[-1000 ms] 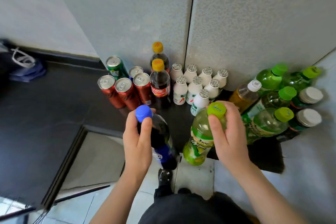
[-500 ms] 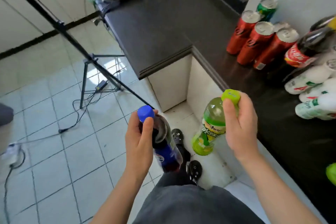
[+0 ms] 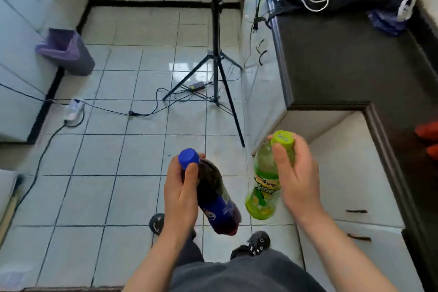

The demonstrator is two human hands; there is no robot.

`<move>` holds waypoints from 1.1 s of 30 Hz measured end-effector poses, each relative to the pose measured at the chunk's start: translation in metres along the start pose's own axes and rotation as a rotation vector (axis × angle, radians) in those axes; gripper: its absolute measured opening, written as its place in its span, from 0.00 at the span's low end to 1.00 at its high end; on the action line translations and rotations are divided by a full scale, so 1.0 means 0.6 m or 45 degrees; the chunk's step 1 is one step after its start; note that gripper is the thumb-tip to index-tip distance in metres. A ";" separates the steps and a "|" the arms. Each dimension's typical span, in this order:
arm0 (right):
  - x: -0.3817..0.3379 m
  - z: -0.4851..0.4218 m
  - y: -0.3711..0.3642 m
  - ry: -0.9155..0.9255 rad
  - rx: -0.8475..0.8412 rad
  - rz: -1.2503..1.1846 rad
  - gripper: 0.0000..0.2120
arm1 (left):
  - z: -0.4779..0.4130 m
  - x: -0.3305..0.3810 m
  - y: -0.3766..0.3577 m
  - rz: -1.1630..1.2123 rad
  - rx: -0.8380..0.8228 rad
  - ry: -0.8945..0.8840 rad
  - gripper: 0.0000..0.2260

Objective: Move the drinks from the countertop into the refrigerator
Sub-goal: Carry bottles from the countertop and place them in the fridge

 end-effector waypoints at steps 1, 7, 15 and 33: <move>-0.013 -0.006 -0.034 0.023 -0.022 0.003 0.10 | -0.014 -0.003 0.033 0.011 0.031 0.005 0.19; -0.089 -0.026 -0.289 0.101 -0.325 0.023 0.16 | -0.103 -0.027 0.276 0.055 0.239 0.008 0.18; -0.183 -0.042 -0.618 0.208 -0.619 -0.064 0.15 | -0.172 -0.067 0.569 -0.074 0.604 0.007 0.14; -0.327 -0.123 -1.260 0.402 -1.316 -0.078 0.12 | -0.379 -0.157 0.983 0.240 1.204 0.200 0.16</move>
Point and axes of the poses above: each hand's wrist, its own z-axis away from the middle knuckle, its own y-axis out of the back of the hand, x = y × z, the point moved 4 cm from there along -z, towards the middle knuckle, and after that the axes turned 6 degrees about -z, right-handed, at the moved point
